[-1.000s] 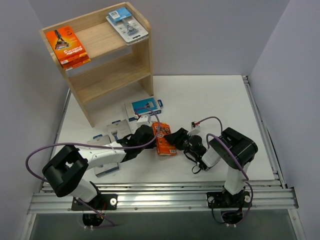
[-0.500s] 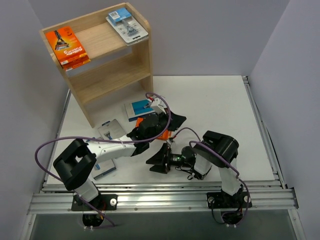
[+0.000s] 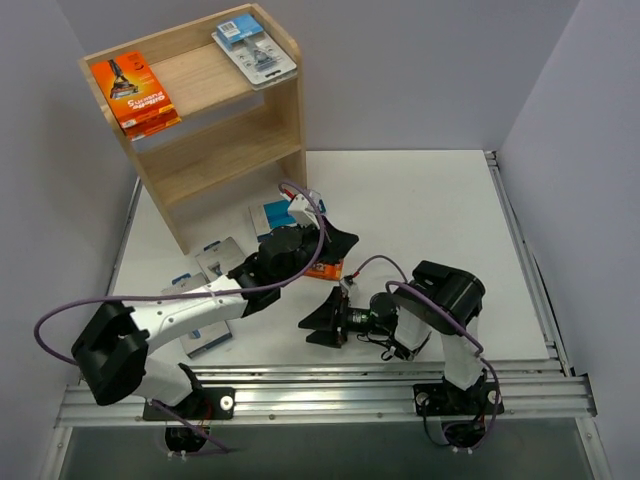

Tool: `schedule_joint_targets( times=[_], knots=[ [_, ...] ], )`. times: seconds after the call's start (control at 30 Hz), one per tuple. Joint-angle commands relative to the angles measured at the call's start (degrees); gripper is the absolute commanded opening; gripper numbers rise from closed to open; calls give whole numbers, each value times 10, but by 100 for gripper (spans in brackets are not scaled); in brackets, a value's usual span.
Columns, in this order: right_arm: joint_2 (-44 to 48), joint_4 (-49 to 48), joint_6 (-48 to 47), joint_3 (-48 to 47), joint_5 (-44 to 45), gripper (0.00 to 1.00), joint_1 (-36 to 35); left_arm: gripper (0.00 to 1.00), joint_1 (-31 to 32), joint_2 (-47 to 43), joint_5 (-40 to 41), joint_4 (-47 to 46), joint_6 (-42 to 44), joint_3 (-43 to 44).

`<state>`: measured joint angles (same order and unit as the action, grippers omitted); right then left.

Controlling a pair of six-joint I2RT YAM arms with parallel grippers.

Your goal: Place and organize the shaving razors onto the shelf

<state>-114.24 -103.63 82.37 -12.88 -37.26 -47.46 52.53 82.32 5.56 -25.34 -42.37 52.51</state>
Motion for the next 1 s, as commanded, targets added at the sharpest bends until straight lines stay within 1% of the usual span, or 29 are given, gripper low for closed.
schedule_joint_targets(
  times=[0.0, 0.03, 0.07, 0.1, 0.13, 0.17, 0.2, 0.23, 0.27, 0.37, 0.4, 0.43, 0.47, 0.57, 0.63, 0.67, 0.77, 0.83, 0.9, 0.97],
  knots=[
    [-7, 17, -80, 30, 11, 100, 54, 3, -3, -66, 27, 110, 73, 49],
    [13, 53, -107, 10, 1, 100, 66, 3, -3, -78, 30, 148, 93, 53],
    [65, 164, -131, -4, -4, 100, 76, 3, -5, -96, 47, 170, 100, 59],
    [94, 245, -162, -22, -3, 100, 91, 3, -6, -104, 53, 192, 106, 65],
    [129, 334, -247, -47, 15, 100, 95, 3, -7, -112, 59, 229, 121, 77],
    [187, 537, -296, -115, 36, 100, 97, 3, -10, -124, 65, 246, 126, 82],
    [210, 625, -339, -151, 60, 100, 98, 4, -11, -128, 76, 273, 128, 88],
    [228, 692, -374, -186, 83, 100, 100, 4, -15, -132, 81, 308, 134, 95],
    [246, 798, -425, -248, 121, 100, 104, 4, -18, -136, 83, 319, 137, 95],
    [242, 911, -480, -334, 141, 100, 132, 11, -43, -140, 81, 347, 131, 76],
    [238, 929, -489, -349, 140, 100, 139, 14, -53, -141, 77, 354, 126, 69],
    [234, 944, -497, -361, 141, 100, 152, 20, -78, -141, 61, 359, 115, 61],
    [230, 966, -504, -372, 146, 100, 159, 23, -93, -140, 51, 361, 112, 45],
    [225, 979, -534, -395, 138, 100, 189, 29, -141, -130, 13, 358, 104, 21],
    [215, 994, -571, -419, 128, 100, 207, 30, -162, -118, -5, 359, 105, 17],
    [199, 1009, -585, -427, 121, 98, 228, 30, -179, -103, -15, 361, 107, 18],
    [163, 1034, -642, -472, 103, 94, 257, 30, -202, -72, -20, 361, 117, 22],
    [146, 1052, -678, -503, 99, 94, 266, 30, -216, -55, -28, 353, 122, 26],
    [121, 1052, -694, -521, 88, 93, 279, 30, -242, -31, -53, 348, 120, 30],
    [98, 1043, -708, -545, 70, 91, 288, 30, -258, -7, -56, 341, 115, 35]
  ],
)
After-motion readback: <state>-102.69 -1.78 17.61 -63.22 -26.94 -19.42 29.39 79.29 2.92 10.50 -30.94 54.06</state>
